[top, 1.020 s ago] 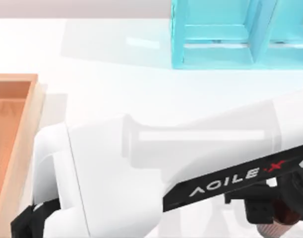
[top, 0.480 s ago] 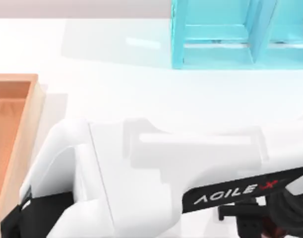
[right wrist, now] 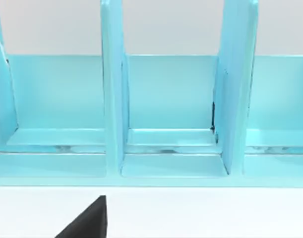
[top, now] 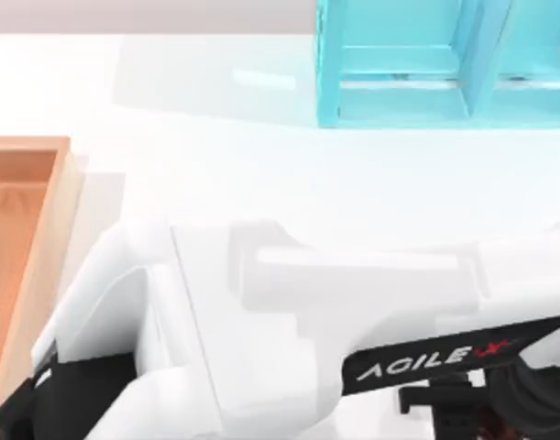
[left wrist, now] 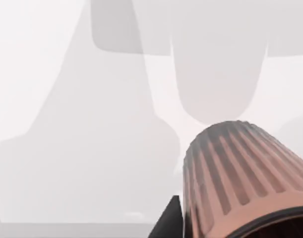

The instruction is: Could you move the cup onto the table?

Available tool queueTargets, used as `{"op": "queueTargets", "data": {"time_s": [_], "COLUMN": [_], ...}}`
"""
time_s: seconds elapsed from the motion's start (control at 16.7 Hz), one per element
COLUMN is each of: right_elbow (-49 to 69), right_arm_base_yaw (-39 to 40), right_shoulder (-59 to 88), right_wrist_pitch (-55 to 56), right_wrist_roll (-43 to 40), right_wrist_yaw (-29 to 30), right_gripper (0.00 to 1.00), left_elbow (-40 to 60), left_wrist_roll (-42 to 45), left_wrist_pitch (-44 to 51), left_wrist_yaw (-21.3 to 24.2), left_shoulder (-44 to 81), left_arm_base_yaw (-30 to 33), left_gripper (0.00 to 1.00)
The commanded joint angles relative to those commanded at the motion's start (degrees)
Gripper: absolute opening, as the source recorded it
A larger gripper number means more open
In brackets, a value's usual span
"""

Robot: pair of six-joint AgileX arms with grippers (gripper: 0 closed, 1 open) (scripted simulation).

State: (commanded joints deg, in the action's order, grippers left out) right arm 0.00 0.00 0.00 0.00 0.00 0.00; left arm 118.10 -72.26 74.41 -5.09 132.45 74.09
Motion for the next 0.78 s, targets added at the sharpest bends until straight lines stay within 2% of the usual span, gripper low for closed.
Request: {"op": "queueTargets", "data": {"time_s": [0.72, 0.78], "right_elbow": [0.00, 0.00], "right_arm_base_yaw": [0.00, 0.00], "right_shoulder": [0.00, 0.00], "right_wrist_pitch": [0.00, 0.00], "right_wrist_roll": [0.00, 0.00], "right_wrist_yaw": [0.00, 0.00], "right_gripper": [1.00, 1.00], "left_elbow": [0.00, 0.00], "left_wrist_roll": [0.00, 0.00], "left_wrist_pitch": [0.00, 0.00], "left_wrist_yaw": [0.00, 0.00], "left_shoulder": [0.00, 0.00], "left_arm_base_yaw": [0.00, 0.00], "left_gripper": [0.98, 1.00]}}
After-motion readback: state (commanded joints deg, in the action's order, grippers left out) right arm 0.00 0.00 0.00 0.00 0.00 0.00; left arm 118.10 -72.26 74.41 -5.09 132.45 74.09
